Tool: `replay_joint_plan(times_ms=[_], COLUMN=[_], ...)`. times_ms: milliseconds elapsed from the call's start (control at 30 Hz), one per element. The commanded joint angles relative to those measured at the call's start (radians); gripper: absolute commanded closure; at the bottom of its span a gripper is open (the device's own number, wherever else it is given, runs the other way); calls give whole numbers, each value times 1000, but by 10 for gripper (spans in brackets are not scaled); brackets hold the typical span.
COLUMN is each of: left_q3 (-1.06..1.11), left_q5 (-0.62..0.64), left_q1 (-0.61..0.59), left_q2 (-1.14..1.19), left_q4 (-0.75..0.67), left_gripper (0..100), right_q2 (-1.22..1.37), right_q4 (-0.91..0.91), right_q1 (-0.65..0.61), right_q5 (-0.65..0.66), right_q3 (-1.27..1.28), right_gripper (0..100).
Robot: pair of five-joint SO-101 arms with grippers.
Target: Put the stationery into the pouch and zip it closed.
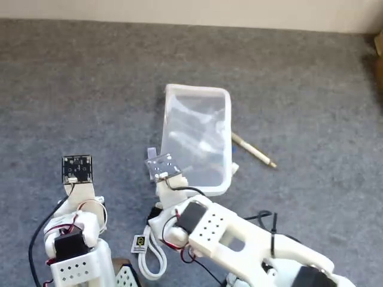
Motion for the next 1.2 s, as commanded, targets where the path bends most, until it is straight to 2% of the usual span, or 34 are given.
replay_joint_plan(times_ms=[0, 167, 567, 967, 1167], left_q3=[-44, -42, -42, -42, -42], left_q5=[12, 12, 12, 12, 12], left_q1=[-13, -13, -12, -12, -12], left_q2=[-8, -8, -8, -8, -8], left_q4=[-15, -15, -15, -15, -15], left_gripper=[993, 994, 994, 994, 994], right_q2=[58, 139, 292, 10, -1], right_q4=[-85, -166, -170, -173, -229], right_q1=[-36, -94, -41, -38, -38], right_q5=[-6, -6, 37, 35, 35], right_q3=[-74, -70, -77, -71, -68], right_gripper=[833, 833, 836, 836, 836])
